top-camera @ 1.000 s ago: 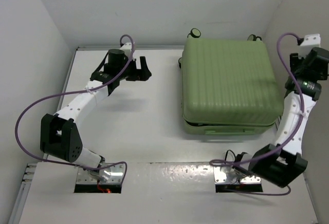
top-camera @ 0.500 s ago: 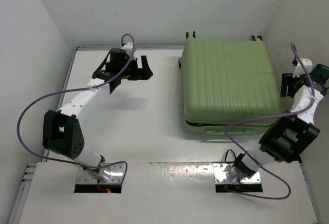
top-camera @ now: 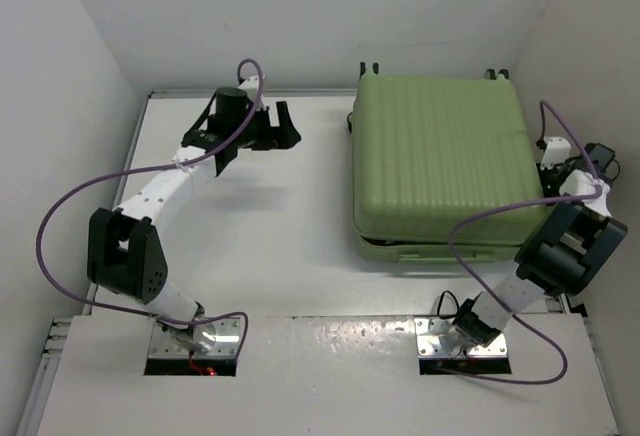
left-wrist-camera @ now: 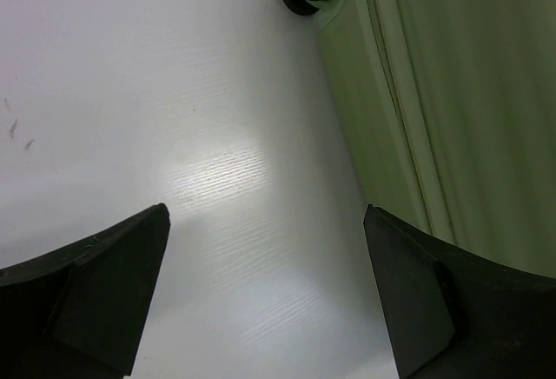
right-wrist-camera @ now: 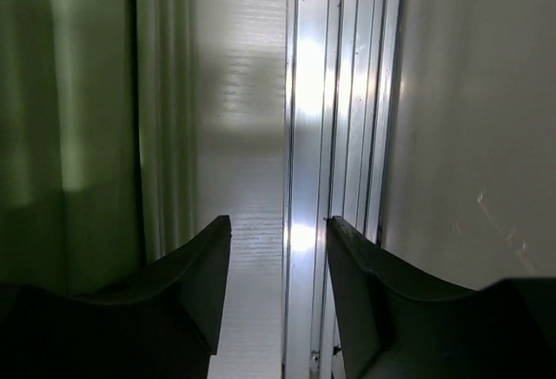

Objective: Pack the luggage

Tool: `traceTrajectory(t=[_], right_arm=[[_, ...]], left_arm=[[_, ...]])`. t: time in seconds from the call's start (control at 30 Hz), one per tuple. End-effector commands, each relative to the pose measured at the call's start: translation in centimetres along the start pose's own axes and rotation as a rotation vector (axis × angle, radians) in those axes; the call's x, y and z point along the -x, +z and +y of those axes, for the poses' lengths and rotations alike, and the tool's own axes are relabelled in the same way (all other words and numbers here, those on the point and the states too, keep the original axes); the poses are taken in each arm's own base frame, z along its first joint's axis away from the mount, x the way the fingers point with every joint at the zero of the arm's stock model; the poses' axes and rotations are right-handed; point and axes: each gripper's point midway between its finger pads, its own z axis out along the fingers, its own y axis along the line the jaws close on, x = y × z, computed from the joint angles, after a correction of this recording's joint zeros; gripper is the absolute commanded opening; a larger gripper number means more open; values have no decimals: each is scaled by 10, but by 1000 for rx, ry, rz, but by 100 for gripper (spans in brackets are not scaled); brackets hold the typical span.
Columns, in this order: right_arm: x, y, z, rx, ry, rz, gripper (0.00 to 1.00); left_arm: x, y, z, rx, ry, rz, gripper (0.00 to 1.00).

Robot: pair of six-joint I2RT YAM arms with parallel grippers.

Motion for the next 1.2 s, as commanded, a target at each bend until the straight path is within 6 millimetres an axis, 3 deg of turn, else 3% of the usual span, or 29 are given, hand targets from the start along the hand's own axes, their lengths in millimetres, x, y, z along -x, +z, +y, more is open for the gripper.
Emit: traceTrajectory(t=[0.0, 0.1, 0.13, 0.2, 0.23, 0.37, 0.4, 0.47, 0.5, 0.57, 0.6, 0.63, 0.67, 0.7, 0.73, 0.83, 0.9, 1.0, 1.17], right_arm=[[-12, 16, 50, 168, -70, 44, 47], [-20, 16, 88, 281, -85, 57, 44], [-13, 11, 99, 314, -69, 33, 44], [-5, 1, 134, 392, -83, 20, 43], [-1, -3, 145, 422, -72, 12, 41], [15, -24, 222, 603, -107, -4, 41], [20, -31, 250, 659, -160, -6, 41], [30, -39, 276, 721, -149, -30, 41], [28, -48, 307, 782, -209, -15, 41], [42, -52, 329, 821, -201, -55, 41], [37, -61, 367, 889, -279, -43, 41], [55, -63, 380, 900, -292, -100, 41], [58, -65, 391, 917, -284, -99, 41], [50, -74, 422, 971, -324, -71, 43], [68, -77, 433, 983, -348, -128, 43], [80, -92, 473, 1046, -337, -146, 43], [90, -96, 482, 1053, -290, -164, 44], [106, -99, 492, 1061, -248, -215, 45], [124, -114, 516, 1091, -296, -279, 52]], left_arm=[[23, -5, -14, -34, 5, -53, 99], [26, -9, -12, -18, -37, -62, 99], [28, -13, 3, -2, -78, -73, 99], [35, -21, 11, -20, -147, -111, 99], [27, -22, 26, -21, -232, -93, 99], [28, -33, 46, -9, -312, -99, 99], [25, -34, 51, 2, -329, -97, 99], [33, -47, 61, 31, -340, -125, 99], [35, -51, 66, 49, -333, -135, 99], [36, -62, 82, 107, -338, -145, 99], [39, -70, 89, 138, -329, -161, 99], [38, -74, 94, 159, -339, -162, 99], [28, -79, 107, 206, -345, -131, 99], [28, -86, 113, 237, -343, -137, 99], [30, -96, 116, 263, -348, -149, 99], [28, -128, 140, 398, -364, -195, 99], [23, -147, 161, 499, -395, -229, 98], [16, -171, 172, 580, -435, -251, 93], [-34, -192, 204, 724, -548, -132, 81]])
